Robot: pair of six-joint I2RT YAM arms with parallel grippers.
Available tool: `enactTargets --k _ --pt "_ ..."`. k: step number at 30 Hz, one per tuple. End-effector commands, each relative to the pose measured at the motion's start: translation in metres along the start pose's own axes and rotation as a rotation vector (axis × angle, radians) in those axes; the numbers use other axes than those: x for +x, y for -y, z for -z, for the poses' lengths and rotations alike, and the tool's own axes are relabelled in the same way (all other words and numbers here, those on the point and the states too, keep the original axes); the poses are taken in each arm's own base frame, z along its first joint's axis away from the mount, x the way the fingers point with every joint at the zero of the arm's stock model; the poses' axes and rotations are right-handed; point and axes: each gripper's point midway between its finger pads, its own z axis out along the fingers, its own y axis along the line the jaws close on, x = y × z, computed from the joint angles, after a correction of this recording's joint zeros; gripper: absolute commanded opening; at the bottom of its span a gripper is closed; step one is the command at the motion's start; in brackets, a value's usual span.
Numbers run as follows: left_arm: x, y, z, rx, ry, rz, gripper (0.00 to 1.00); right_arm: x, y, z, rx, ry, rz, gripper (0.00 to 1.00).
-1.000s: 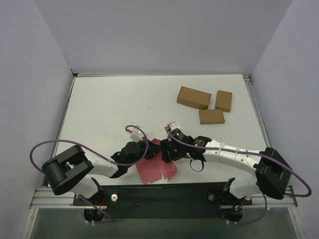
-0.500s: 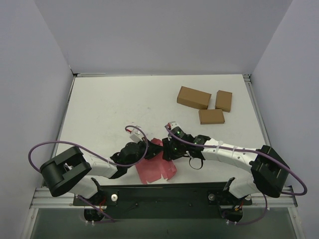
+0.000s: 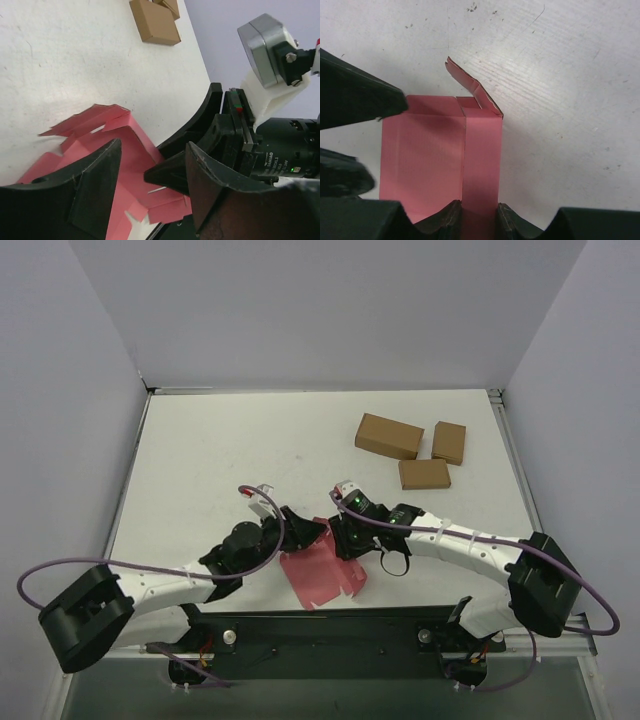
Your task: Fold the paper box
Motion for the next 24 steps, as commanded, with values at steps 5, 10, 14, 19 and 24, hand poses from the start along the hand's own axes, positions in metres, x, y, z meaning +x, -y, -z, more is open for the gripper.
enactTargets --k 5,10,14,19,24 --pt "-0.048 -0.031 0.026 -0.105 -0.009 -0.204 0.66 -0.012 0.028 0.033 0.118 -0.028 0.26 0.17" --pt "-0.095 -0.052 0.018 -0.168 0.038 -0.296 0.66 -0.009 0.03 0.031 0.113 -0.065 0.341 0.16" --pt "-0.093 -0.063 -0.009 -0.178 -0.075 -0.422 0.65 -0.007 0.03 0.029 0.117 -0.076 0.369 0.15" --pt "-0.075 -0.063 -0.038 -0.054 -0.156 -0.493 0.61 -0.007 0.035 0.028 0.151 -0.075 0.376 0.16" --pt "-0.043 -0.05 -0.051 0.058 -0.257 -0.595 0.6 -0.008 0.035 0.023 0.153 -0.082 0.367 0.16"
